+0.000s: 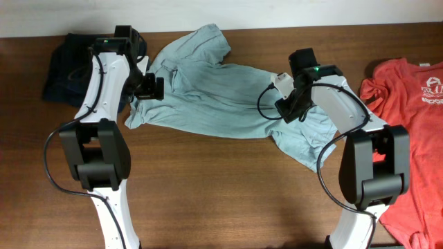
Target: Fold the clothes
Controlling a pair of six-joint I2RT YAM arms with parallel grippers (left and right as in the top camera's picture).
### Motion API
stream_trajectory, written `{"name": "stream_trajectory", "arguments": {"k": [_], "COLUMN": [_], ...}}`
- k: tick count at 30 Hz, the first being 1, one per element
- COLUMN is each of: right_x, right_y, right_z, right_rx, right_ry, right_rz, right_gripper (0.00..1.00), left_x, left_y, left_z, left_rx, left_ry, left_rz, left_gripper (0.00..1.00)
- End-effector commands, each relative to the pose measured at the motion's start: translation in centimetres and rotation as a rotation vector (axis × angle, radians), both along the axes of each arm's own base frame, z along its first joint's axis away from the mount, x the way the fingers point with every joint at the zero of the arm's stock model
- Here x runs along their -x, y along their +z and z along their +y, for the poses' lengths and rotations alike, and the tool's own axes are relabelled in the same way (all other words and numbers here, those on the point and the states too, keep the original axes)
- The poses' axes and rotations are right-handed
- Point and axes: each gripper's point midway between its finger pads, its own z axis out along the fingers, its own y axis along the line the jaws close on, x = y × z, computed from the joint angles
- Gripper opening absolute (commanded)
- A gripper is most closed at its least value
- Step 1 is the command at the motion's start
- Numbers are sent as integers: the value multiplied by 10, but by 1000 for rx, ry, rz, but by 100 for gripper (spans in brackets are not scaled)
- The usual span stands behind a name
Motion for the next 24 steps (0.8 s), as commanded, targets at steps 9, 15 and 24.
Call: {"name": "stream_trajectory", "arguments": {"k": [9,15,24], "right_x": [0,28,76], "right_y": [-3,38,18], "right_z": [0,-25,-70], "right_rx": [11,51,73], "right_ry": [-8,-92,-203], "right_rz": [-4,60,250], "right_gripper": [38,38,42], "left_x": [2,2,2], "left_y": [-5,-5,-5], "left_z": [4,4,4], "left_rx": [-9,-9,-9], "left_ry": [17,17,17], "left_rz": [13,13,13], "left_gripper": [99,99,99]}}
